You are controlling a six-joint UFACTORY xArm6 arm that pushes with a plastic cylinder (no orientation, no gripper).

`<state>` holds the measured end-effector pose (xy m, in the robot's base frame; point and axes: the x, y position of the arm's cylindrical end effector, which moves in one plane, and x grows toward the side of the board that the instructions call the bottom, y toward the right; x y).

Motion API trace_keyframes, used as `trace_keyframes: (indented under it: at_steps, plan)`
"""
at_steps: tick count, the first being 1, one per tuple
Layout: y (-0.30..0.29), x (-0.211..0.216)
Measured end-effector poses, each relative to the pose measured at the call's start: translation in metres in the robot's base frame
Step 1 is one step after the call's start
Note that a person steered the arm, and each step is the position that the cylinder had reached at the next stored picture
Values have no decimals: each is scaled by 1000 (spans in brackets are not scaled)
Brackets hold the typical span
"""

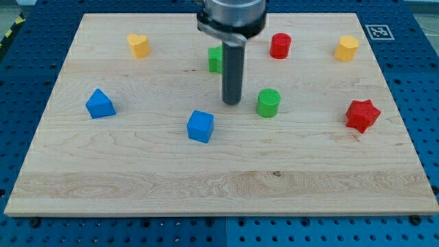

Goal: Place the green circle on top of the red star

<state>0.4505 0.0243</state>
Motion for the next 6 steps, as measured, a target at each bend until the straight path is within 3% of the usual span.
trace_keyframes:
  at_steps: [1,2,3,4,6]
  plan:
    - [58,11]
    - [139,-18]
    - [144,-23]
    - [107,-32]
    - [150,-81]
